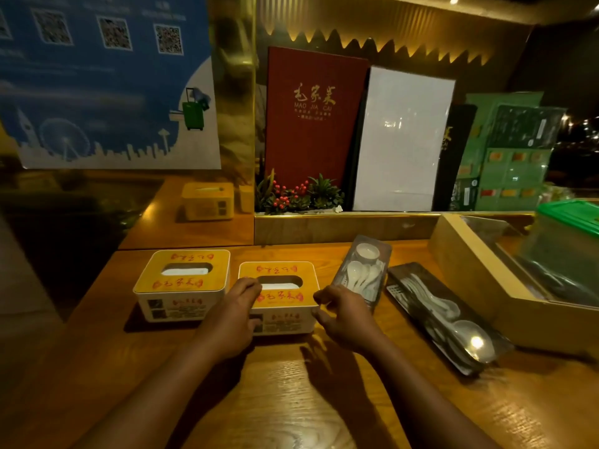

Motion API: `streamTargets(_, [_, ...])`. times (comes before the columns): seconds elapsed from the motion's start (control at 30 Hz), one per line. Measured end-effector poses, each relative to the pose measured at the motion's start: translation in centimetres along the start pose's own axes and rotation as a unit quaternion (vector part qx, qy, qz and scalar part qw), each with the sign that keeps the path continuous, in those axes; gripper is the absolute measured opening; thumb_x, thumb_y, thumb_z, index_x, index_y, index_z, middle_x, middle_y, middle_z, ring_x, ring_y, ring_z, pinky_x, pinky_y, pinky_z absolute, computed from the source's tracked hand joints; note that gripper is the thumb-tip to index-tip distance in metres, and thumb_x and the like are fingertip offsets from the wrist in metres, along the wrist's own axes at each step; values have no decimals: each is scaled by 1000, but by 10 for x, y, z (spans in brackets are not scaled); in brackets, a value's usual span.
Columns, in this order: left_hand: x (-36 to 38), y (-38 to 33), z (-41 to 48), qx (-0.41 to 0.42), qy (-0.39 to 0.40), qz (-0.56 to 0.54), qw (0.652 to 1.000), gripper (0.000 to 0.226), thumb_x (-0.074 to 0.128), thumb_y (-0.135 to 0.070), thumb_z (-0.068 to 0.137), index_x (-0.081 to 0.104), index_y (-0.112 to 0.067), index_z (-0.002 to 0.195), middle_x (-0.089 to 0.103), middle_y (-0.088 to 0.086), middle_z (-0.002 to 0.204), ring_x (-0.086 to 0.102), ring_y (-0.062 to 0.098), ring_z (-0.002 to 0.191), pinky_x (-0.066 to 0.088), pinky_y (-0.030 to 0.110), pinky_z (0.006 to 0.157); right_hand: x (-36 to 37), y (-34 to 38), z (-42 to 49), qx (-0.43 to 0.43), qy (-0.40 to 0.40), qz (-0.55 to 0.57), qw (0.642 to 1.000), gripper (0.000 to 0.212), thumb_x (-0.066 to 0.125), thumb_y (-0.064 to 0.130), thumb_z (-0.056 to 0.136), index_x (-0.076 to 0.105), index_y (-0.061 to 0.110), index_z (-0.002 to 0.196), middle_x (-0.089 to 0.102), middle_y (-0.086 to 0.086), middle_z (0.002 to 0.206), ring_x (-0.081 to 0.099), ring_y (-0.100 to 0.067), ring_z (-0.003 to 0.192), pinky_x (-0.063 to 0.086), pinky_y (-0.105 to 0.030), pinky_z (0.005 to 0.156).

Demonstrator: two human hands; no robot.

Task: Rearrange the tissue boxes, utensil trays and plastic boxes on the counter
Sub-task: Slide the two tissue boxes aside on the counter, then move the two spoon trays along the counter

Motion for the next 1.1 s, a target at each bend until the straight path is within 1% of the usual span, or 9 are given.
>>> streamTargets(0.23, [-6,-55,12,33,-39,31,998,62,72,-39,86,44,-40,141,30,-8,158,27,19,146,31,41,114,-34,-67,8,65,-107,-20,992,53,71,36,83,57,23,132,50,-9,128,50,-30,118,50,-42,91])
streamTargets(0.37, [15,-97,28,49,-64,-6,997,62,72,-43,84,48,-34,141,34,-10,155,37,15,140,39,36,108,-30,-98,16,81,-9,-130,988,77,64,56,85,36,30,153,25,-17,160,22,-37,146,31,-47,114])
streamTargets(0.47, [41,-130,30,84,-96,-58,990,57,71,-38,85,54,-28,138,45,-10,146,47,8,129,45,26,101,-24,-109,20,30,45,-152,987,71,61,52,90,36,32,152,19,-16,163,10,-37,150,21,-48,119])
streamTargets(0.57, [70,-157,28,100,-109,-77,986,53,69,-33,87,55,-24,137,50,-10,139,42,-6,123,37,10,102,-32,-120,24,-4,60,-136,989,59,63,41,93,44,33,148,25,-13,162,11,-35,150,24,-47,117])
streamTargets(0.77, [124,-176,29,32,-104,-40,993,81,70,-40,84,30,-31,153,21,-13,157,19,-7,137,12,-3,101,-48,-140,14,-110,108,-86,984,53,64,38,89,55,26,140,32,-14,160,16,-35,151,24,-46,117])
streamTargets(0.87, [144,-179,26,-24,-98,-45,994,92,74,-45,81,21,-39,156,3,-13,164,8,1,147,22,15,112,-56,-147,7,-152,137,-56,977,54,69,33,83,58,28,136,30,-9,162,14,-31,152,24,-43,117])
streamTargets(0.93, [155,-180,21,-64,-83,-63,993,88,72,-41,84,22,-40,156,-9,-13,167,4,9,152,26,24,116,-59,-150,2,-176,148,-40,972,54,73,35,80,58,29,132,28,-6,163,13,-29,153,25,-42,117])
streamTargets(1.03, [162,-183,17,-83,-86,-66,991,75,65,-22,92,26,-37,155,-17,-15,163,3,5,148,12,9,110,-60,-150,-3,-191,171,-10,967,60,77,43,78,57,25,131,26,-6,164,10,-28,153,25,-43,118])
streamTargets(1.1, [160,-184,19,-89,-85,-51,991,72,63,-16,93,29,-34,155,-14,-13,163,2,2,144,10,8,108,-61,-150,-3,-190,177,-5,966,63,78,46,78,54,25,133,23,-7,165,7,-28,154,25,-44,118])
Point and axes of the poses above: each hand's wrist, its own z-axis towards the middle knuckle, its own x-axis out of the palm, y = z × x, the point moved 3 cm from there along z, towards the middle knuckle
